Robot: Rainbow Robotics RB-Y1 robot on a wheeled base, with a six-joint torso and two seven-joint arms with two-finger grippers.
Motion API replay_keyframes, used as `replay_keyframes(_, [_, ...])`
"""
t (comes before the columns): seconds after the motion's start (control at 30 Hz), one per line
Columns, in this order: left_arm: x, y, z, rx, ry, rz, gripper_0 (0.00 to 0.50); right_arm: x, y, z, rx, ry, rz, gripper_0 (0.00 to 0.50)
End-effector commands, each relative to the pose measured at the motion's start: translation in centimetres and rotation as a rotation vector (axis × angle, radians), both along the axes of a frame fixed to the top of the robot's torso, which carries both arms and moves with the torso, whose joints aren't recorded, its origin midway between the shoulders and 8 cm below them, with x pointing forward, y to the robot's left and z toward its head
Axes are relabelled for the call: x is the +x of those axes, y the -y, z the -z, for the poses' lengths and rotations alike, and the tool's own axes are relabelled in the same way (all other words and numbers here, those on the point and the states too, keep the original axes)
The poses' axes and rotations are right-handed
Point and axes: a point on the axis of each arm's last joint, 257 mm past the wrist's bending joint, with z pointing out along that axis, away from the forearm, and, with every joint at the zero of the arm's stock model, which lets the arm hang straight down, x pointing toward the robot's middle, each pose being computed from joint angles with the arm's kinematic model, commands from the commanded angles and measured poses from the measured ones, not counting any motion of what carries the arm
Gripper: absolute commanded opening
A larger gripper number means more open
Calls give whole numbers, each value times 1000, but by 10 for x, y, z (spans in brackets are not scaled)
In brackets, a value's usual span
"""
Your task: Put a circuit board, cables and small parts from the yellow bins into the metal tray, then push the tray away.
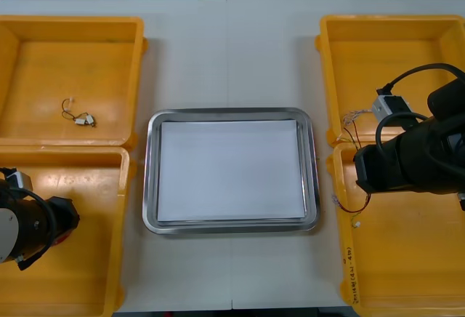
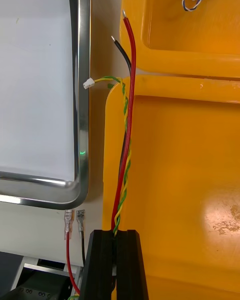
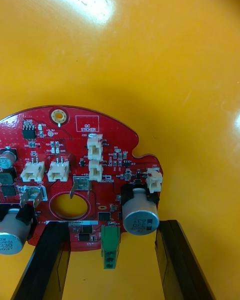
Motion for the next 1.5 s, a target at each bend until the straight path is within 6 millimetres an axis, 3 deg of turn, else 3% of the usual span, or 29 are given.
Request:
replay_keyframes(0.03, [-9,5,10,16,-17,55,500,2,1,-9,-32,23,-30,0])
replay_keyframes(0.87, [-11,15,17,27,-31,107,496,2,2,-5,-40,16,-23,0])
replay_keyframes(0.97, [-11,14,17,30,-33,109,333,2,2,-5,-39,16,-22,0])
replay_keyframes(1.03, [-11,15,17,30,-33,112,69,2,2,-5,-39,16,-22,0])
replay_keyframes(1.1, [-11,14,17,32,-33,113,0,2,3,-5,-39,14,-21,0])
replay_keyframes(1.37, [-13,15,14,38,-37,118,0,2,2,-5,-38,15,-23,0])
replay_keyframes(1.5, [-18,12,0,60,-39,117,0,2,2,-5,-38,15,-23,0])
